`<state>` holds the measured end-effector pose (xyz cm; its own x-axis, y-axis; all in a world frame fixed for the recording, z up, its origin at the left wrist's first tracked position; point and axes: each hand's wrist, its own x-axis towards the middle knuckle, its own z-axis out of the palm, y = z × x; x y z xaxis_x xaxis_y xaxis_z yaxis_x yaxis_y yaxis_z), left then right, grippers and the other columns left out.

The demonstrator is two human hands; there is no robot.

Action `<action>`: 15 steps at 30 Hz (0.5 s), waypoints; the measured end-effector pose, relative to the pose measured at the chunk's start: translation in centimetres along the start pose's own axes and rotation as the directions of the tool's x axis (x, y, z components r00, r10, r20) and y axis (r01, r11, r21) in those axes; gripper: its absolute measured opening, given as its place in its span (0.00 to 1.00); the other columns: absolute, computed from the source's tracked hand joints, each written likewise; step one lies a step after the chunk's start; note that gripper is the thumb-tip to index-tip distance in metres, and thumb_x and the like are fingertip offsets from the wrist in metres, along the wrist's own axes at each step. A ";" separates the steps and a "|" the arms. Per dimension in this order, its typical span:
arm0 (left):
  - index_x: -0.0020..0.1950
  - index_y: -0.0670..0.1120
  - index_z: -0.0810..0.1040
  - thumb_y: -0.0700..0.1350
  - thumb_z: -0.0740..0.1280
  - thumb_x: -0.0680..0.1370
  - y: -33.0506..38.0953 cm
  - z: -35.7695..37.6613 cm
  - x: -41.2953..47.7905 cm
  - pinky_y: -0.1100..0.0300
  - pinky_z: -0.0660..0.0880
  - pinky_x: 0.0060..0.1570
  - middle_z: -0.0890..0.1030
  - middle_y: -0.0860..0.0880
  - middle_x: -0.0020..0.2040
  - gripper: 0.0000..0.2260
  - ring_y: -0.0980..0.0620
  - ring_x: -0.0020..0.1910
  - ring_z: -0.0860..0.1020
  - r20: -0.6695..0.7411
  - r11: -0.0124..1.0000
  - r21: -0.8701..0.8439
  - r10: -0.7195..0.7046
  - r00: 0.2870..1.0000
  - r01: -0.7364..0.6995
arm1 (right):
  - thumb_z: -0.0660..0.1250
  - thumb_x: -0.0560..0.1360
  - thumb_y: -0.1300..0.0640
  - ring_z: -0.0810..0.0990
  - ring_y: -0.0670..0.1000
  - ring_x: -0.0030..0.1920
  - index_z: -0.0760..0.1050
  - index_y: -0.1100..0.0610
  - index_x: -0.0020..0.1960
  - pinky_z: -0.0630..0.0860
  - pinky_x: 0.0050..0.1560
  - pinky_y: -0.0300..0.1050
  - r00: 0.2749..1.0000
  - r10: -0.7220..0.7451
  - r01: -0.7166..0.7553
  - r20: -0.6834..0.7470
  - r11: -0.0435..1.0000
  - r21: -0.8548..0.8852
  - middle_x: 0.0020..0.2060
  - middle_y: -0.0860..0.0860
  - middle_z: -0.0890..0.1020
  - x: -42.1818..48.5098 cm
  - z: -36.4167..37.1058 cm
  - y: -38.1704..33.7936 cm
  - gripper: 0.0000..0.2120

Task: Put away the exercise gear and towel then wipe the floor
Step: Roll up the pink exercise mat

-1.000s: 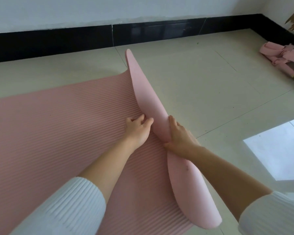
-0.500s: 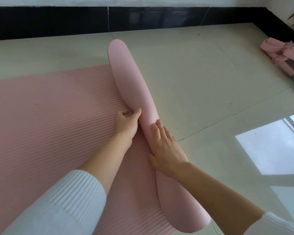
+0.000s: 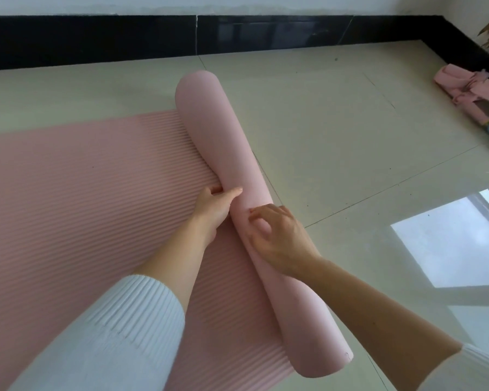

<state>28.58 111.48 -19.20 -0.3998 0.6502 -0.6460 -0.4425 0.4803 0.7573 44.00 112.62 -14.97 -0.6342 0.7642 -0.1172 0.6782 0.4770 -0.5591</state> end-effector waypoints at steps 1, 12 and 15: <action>0.58 0.48 0.75 0.55 0.73 0.64 -0.1 -0.3 0.0 0.50 0.76 0.58 0.82 0.50 0.53 0.25 0.49 0.52 0.80 -0.004 1.000 0.005 0.005 1.000 -0.005 | 0.65 0.74 0.60 0.75 0.48 0.57 0.78 0.55 0.56 0.74 0.52 0.43 0.997 0.055 -0.051 -0.045 0.996 0.074 0.56 0.46 0.79 0.1 0.1 -0.1 0.11; 0.49 0.46 0.73 0.50 0.64 0.76 -0.9 -2.0 -2.5 0.53 0.75 0.51 0.79 0.48 0.49 0.08 0.47 0.49 0.77 -0.208 0.976 0.209 0.112 0.972 -0.068 | 0.81 0.62 0.52 0.73 0.52 0.60 0.72 0.54 0.64 0.71 0.56 0.46 0.818 0.547 -0.574 0.178 0.758 0.311 0.60 0.50 0.74 1.7 -0.5 -1.2 0.34; 0.41 0.49 0.75 0.44 0.66 0.73 -0.4 -3.9 -3.2 0.51 0.77 0.51 0.82 0.46 0.46 0.02 0.45 0.48 0.80 -0.168 0.955 0.282 0.139 0.976 -0.087 | 0.80 0.62 0.48 0.69 0.53 0.62 0.71 0.51 0.61 0.69 0.54 0.47 0.839 0.516 -0.544 0.175 0.814 0.203 0.60 0.50 0.70 1.4 -0.2 -3.0 0.32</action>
<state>26.88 106.87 -17.86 -0.5867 0.6021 -0.5415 -0.1618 0.5681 0.8069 41.17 112.35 -13.33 -0.2468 0.8110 -0.5304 0.8216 -0.1151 -0.5584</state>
